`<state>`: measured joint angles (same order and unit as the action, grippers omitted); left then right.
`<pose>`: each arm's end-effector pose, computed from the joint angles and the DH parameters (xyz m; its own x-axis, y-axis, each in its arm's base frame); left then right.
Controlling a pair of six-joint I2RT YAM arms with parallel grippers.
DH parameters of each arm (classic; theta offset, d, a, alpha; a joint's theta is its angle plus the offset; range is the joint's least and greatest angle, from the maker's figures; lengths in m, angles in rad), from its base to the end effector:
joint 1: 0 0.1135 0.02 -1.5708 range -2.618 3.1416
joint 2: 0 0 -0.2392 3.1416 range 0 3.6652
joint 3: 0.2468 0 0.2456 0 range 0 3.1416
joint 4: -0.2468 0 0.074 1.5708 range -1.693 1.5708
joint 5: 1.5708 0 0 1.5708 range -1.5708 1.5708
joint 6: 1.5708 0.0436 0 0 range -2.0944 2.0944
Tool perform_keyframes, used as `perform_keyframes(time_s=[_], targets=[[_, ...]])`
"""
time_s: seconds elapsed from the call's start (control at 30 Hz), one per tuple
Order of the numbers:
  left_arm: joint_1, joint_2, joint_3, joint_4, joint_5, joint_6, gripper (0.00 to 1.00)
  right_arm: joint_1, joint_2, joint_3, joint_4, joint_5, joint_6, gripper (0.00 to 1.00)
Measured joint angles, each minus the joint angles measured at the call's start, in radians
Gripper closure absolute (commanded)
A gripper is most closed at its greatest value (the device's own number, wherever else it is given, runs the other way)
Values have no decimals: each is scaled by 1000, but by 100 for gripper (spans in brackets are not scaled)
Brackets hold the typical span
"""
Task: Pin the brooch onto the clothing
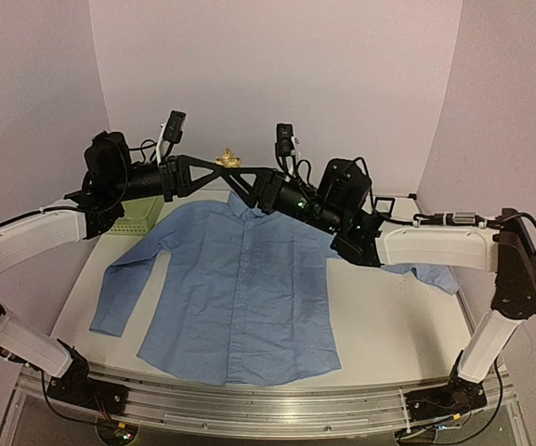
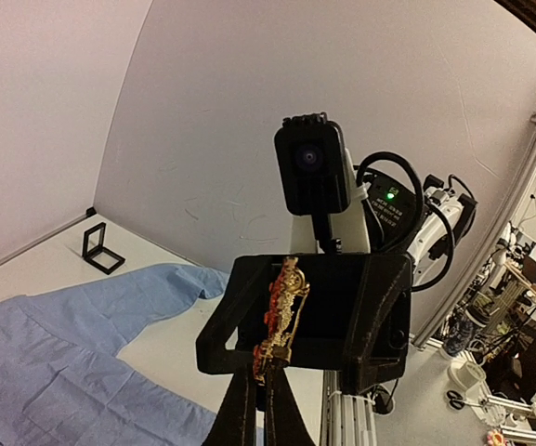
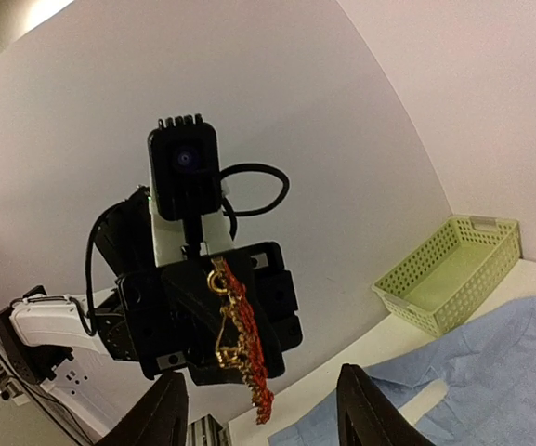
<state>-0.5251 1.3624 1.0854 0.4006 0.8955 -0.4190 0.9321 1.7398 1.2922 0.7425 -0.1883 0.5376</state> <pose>0.2568 -0.1881 0.3526 -0.3027 -0.1185 -0.9457 0.9419 0.1143 -0.3158 0.2395 0.3362 0.3343 -0.3097 0.4267 -0.8497 -0.8579 0.2600 0.4432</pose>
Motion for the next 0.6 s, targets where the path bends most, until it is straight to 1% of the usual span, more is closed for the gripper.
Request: perform_keyframes(time_s=[0.13, 0.23, 0.27, 0.37, 0.4, 0.47, 0.6], targets=[[0, -2, 35, -135, 2, 135, 100, 0, -48, 20, -175, -2, -106, 39], [0, -4, 41, -209, 18, 227, 100, 0, -67, 48, -251, -16, -163, 41], [0, -5, 41, -232, 22, 251, 100, 0, -68, 57, -266, -23, -175, 44], [-4, -5, 46, -287, 29, 313, 100, 0, -68, 79, -303, -36, -205, 58], [-5, -5, 47, -298, 31, 328, 100, 0, -68, 84, -312, -37, -210, 62], [-7, -5, 48, -311, 36, 351, 100, 0, -68, 91, -326, -36, -214, 63], [-10, -5, 59, -329, 43, 374, 100, 0, -66, 103, -343, -36, -223, 70]])
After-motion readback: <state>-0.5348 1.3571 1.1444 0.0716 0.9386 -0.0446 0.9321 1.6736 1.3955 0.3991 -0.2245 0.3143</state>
